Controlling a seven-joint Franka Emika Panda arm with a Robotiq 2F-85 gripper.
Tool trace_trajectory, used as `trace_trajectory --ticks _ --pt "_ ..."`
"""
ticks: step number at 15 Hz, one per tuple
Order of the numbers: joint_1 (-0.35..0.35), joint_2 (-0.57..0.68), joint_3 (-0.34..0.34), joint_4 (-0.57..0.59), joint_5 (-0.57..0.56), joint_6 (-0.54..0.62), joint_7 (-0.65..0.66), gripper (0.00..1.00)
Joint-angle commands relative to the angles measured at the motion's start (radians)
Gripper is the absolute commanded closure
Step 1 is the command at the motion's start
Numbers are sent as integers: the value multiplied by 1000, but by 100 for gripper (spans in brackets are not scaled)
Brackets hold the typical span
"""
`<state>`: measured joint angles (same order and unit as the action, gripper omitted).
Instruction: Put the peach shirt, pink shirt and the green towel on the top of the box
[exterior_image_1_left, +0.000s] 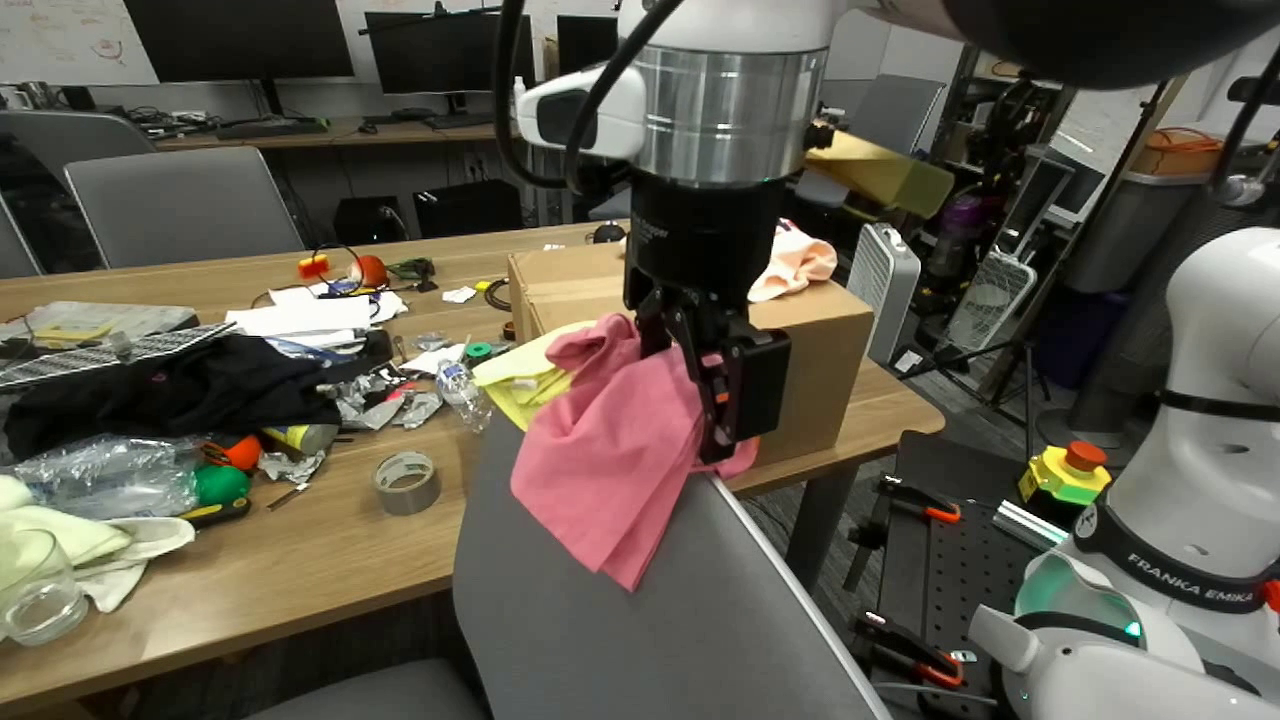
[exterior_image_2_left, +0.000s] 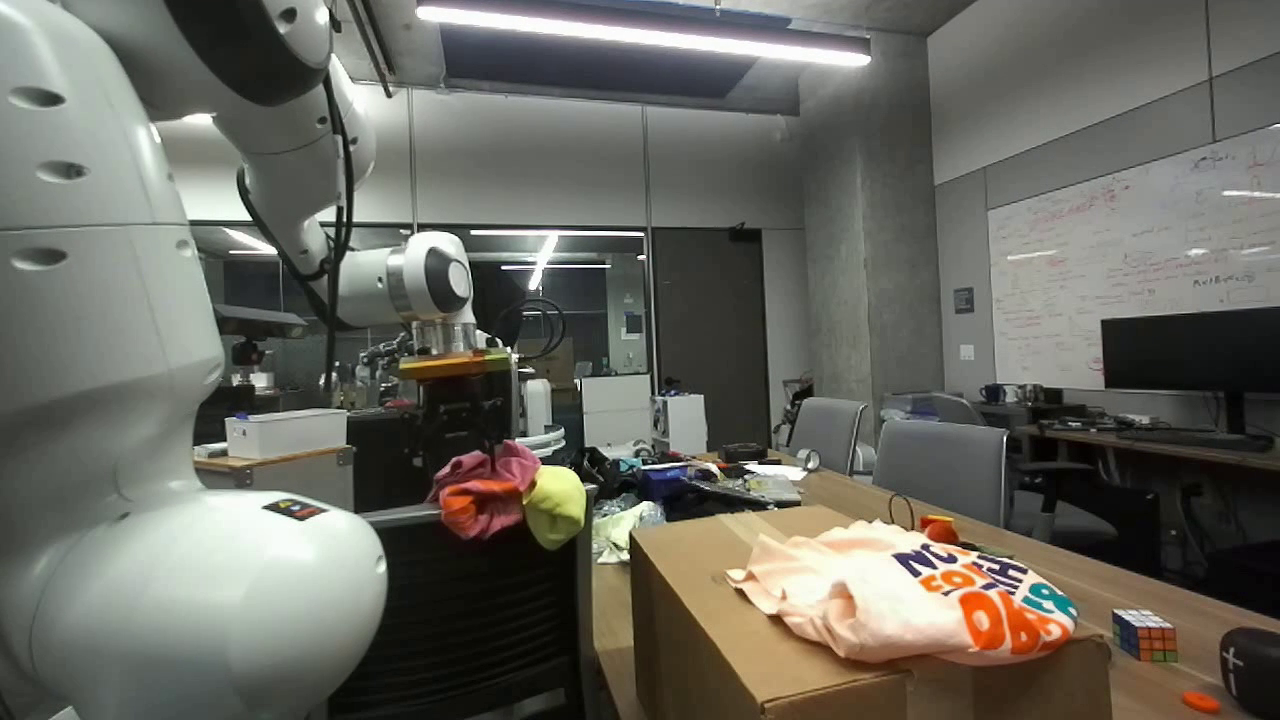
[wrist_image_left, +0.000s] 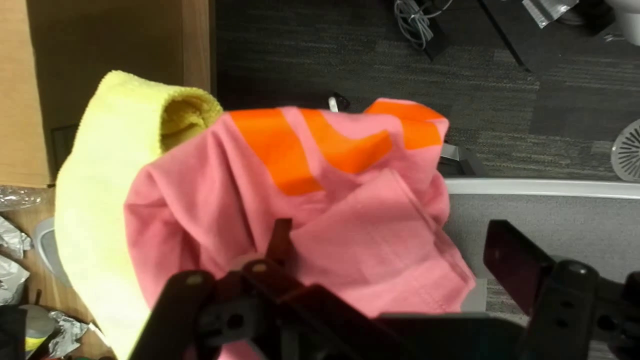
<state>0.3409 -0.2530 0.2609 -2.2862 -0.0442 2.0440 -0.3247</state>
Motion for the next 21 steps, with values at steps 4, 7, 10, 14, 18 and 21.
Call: trace_trajectory --ticks 4,7,10,14,18,21 --pt "-4 15 9 28 -38 -4 -23 57" --pt "-8 17 13 22 -81 4 -15 81" --pt "-7 13 15 16 -119 10 -8 98" --pt "-10 2 22 8 -170 25 11 98" --pt "-9 -43 36 -10 -247 55 49 98" --pt "-9 -123 40 -26 -292 65 80 98"
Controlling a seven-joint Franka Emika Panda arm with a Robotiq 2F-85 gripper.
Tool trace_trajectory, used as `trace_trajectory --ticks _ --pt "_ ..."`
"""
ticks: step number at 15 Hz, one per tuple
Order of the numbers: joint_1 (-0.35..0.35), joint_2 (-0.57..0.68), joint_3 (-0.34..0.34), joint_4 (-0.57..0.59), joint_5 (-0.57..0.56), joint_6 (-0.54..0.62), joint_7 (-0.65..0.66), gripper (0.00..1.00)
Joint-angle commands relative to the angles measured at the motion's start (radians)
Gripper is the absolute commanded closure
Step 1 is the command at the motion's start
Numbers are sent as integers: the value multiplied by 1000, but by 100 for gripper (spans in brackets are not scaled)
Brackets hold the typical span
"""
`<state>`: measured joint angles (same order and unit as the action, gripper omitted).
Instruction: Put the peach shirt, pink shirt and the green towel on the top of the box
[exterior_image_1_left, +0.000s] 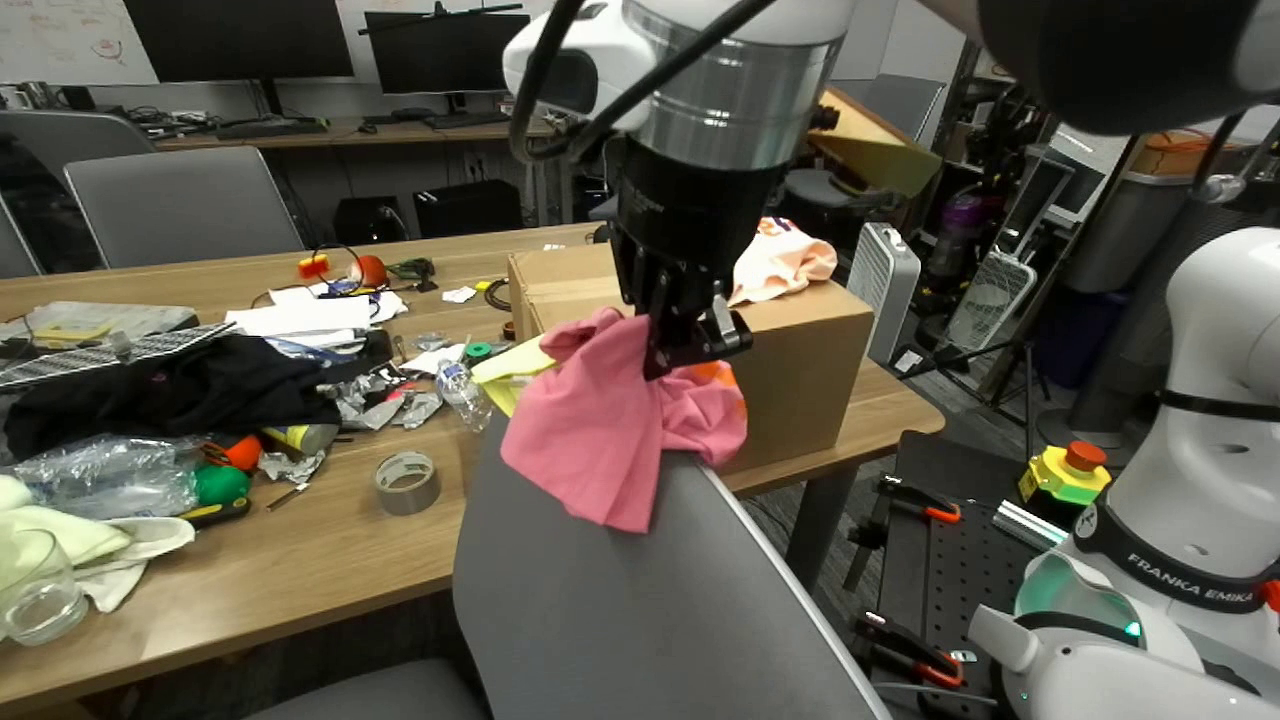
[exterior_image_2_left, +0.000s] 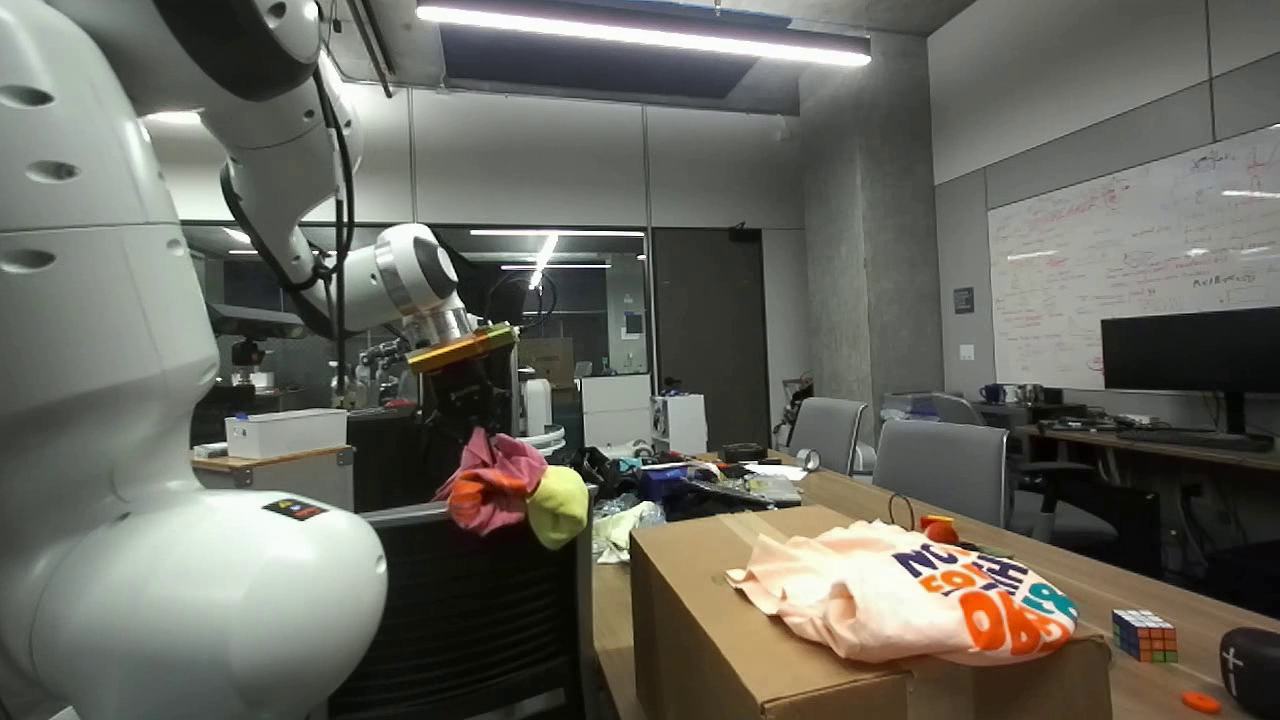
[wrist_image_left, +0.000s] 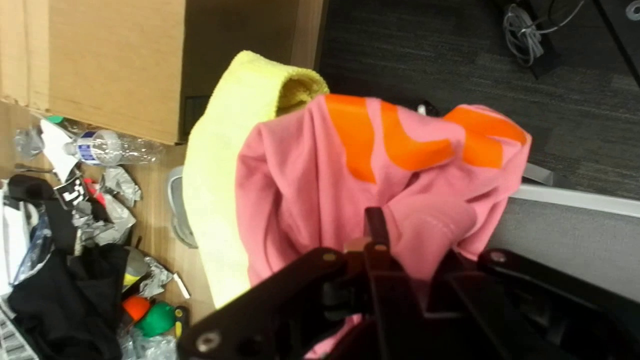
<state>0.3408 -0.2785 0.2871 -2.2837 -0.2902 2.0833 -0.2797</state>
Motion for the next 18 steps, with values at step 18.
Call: trace_trajectory --ticks 18 --pt "-98 -440 -1 -42 -82 -37 183 98"
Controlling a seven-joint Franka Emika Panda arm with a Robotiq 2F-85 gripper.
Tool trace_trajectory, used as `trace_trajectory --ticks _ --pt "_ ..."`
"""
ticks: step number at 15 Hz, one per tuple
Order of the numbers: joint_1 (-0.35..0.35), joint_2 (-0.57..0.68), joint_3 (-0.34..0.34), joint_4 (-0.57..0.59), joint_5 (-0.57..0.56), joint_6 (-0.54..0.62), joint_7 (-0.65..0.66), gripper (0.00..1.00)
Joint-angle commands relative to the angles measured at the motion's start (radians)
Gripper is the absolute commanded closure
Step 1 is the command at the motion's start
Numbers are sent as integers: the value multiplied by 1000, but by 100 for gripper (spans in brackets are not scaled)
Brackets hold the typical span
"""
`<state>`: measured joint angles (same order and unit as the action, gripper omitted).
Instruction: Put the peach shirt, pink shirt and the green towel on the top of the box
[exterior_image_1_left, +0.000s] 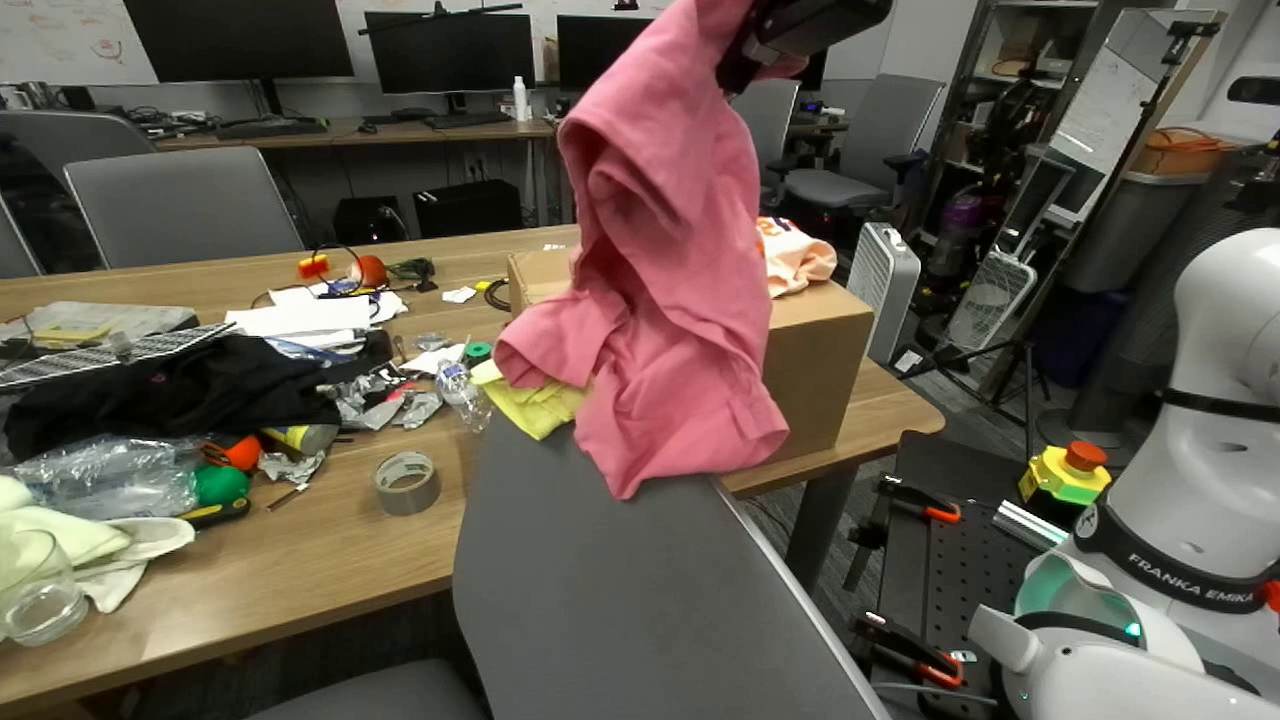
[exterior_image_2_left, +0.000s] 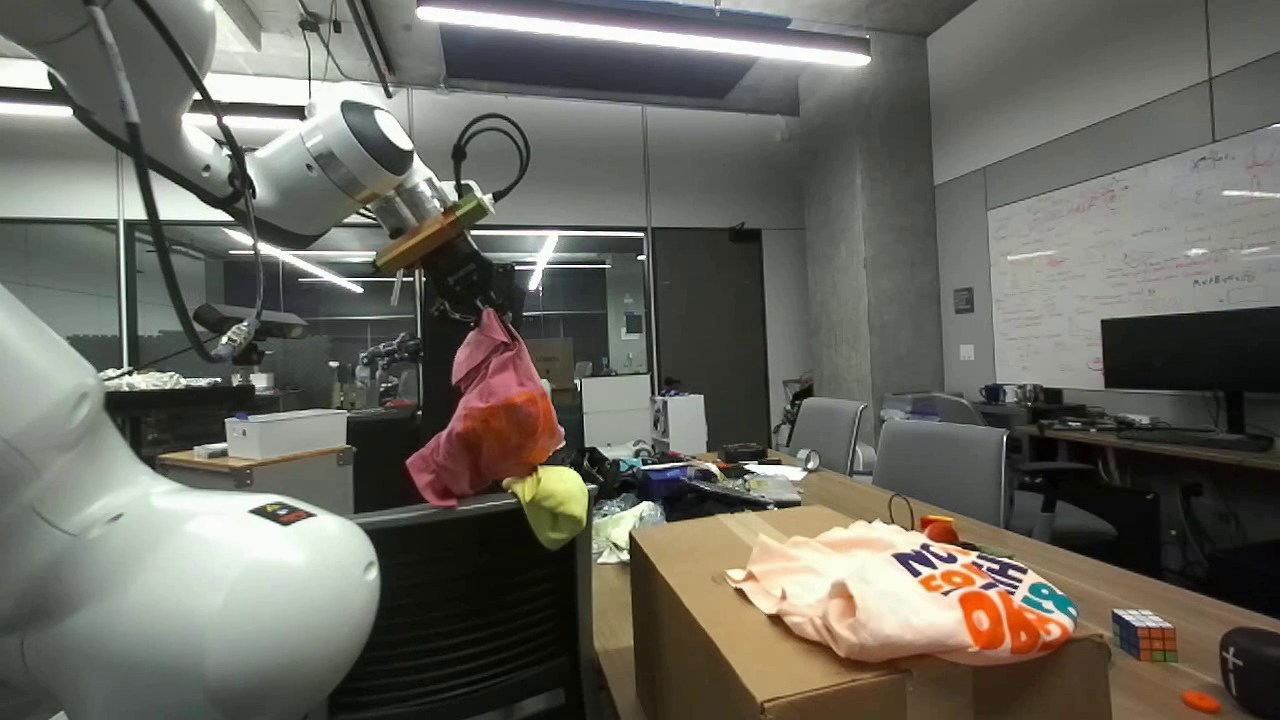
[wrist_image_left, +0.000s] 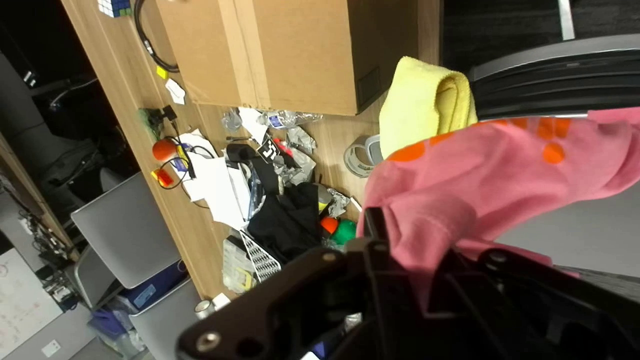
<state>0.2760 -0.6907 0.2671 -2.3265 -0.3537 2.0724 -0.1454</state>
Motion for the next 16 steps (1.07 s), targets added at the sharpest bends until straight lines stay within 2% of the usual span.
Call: trace_trajectory --ticks 1,8,9,16 --pt "-39 -30 21 1 -19 -36 63 98" --pt "-80 -32 51 12 -17 -111 212 98" --pt "-140 17 2 67 -49 -103 211 98" --pt "-338 118 1 259 -179 -154 375 98"
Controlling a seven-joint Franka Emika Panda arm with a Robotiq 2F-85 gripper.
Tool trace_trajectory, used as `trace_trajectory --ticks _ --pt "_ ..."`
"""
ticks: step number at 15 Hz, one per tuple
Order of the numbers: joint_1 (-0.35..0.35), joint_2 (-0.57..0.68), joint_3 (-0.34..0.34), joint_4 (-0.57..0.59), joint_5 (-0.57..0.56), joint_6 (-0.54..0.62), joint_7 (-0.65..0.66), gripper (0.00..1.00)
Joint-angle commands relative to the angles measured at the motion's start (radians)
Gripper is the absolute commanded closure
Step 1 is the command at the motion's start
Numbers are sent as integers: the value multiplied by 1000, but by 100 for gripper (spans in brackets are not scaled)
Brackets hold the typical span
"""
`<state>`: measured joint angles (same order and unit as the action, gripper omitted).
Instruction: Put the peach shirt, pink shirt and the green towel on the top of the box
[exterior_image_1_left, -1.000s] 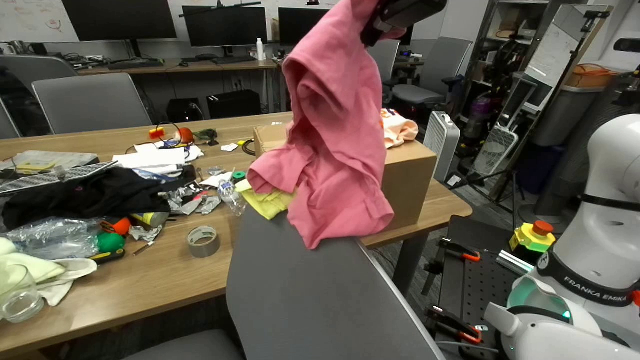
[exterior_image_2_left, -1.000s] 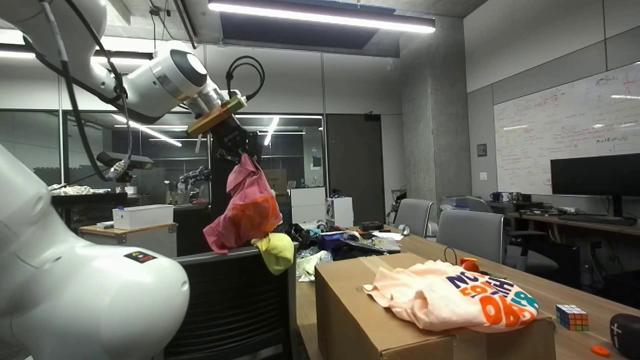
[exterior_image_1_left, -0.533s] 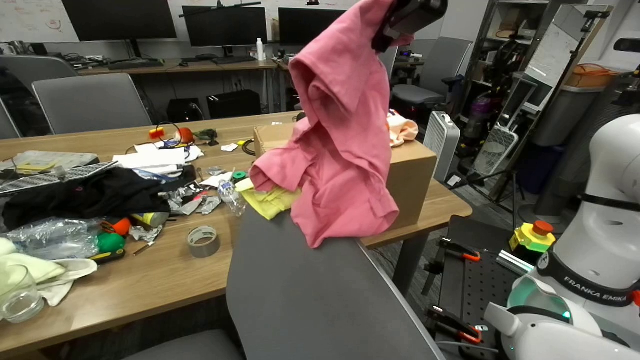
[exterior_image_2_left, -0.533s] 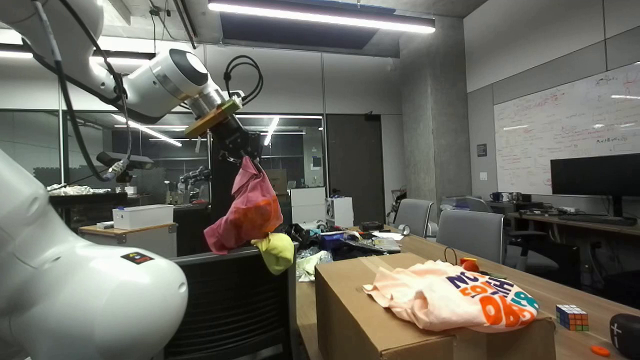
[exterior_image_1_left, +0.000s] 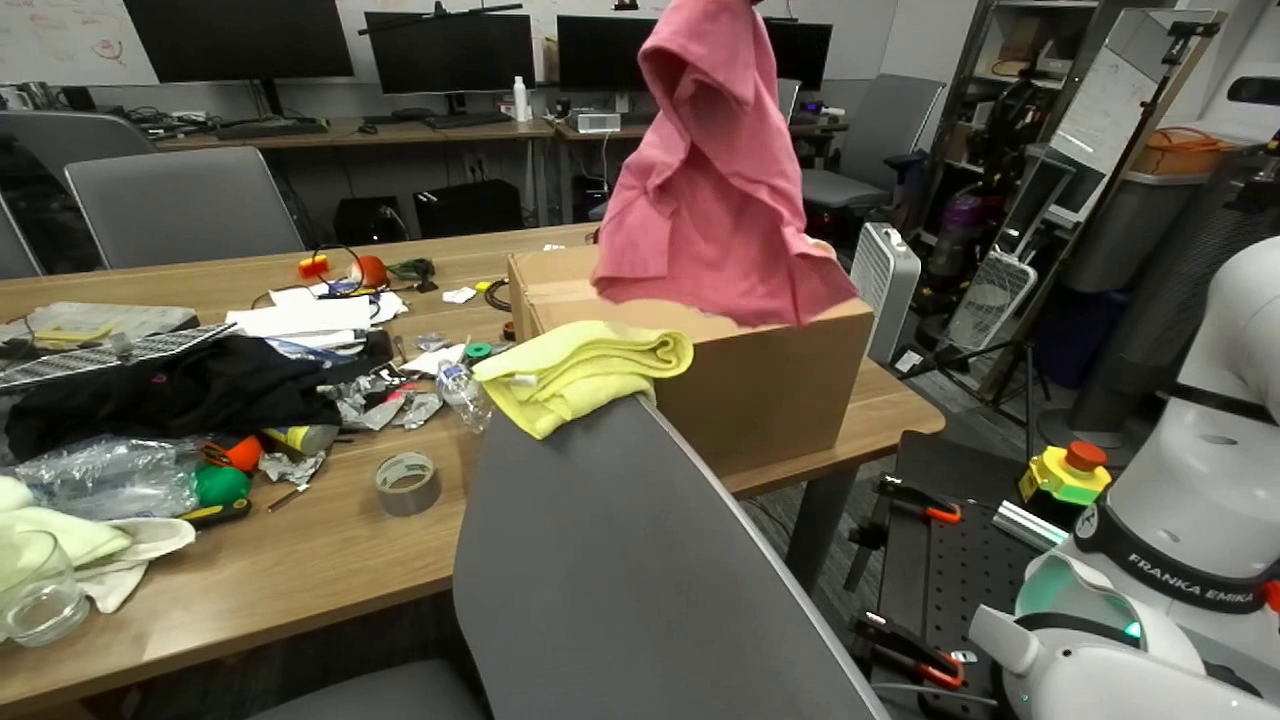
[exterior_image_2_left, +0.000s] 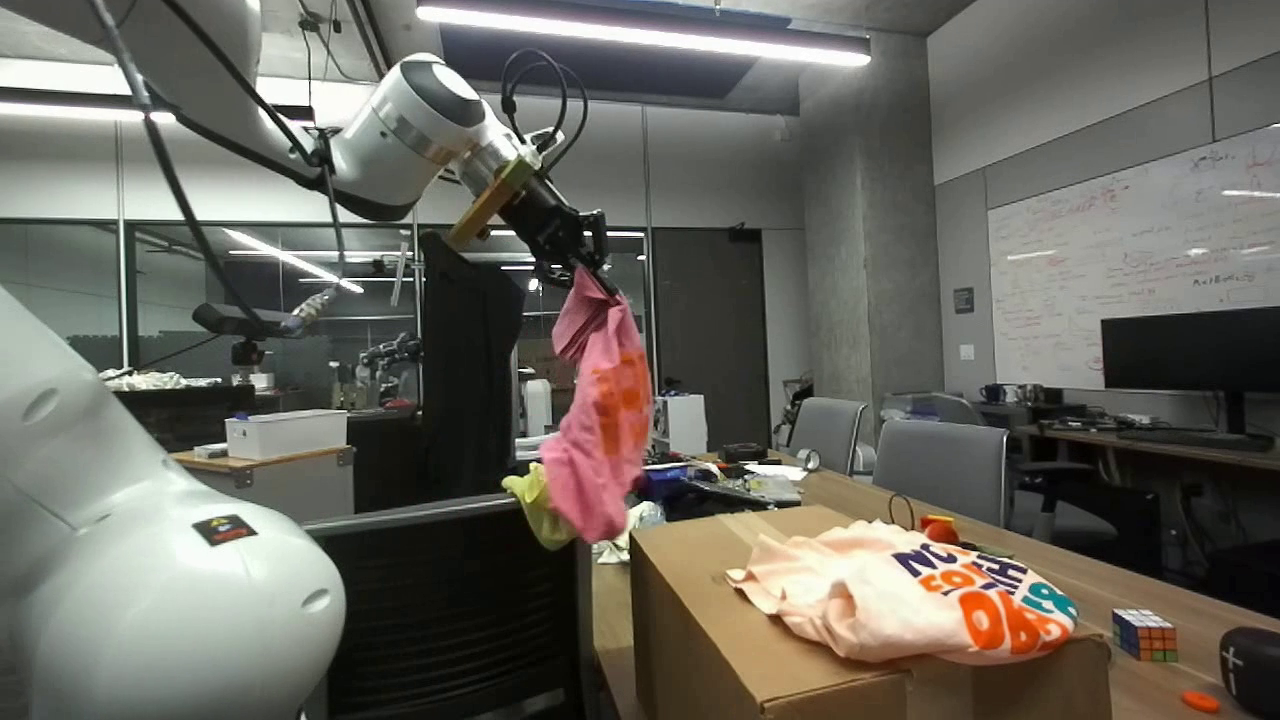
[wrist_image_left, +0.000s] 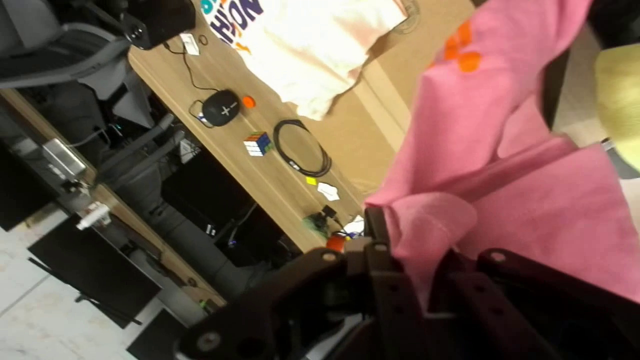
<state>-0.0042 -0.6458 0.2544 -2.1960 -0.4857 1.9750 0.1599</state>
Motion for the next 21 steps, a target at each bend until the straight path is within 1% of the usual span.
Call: trace_trajectory --ticks 1,4,9,15,21 --pt "-76 92 15 151 -63 -68 93 98" --pt "-111 160 13 240 -108 -125 142 98" --pt "-129 273 -6 354 -188 -246 245 98" --pt "-122 392 -79 448 -263 -367 369 98" --pt "-118 441 -148 491 -294 -434 522 98"
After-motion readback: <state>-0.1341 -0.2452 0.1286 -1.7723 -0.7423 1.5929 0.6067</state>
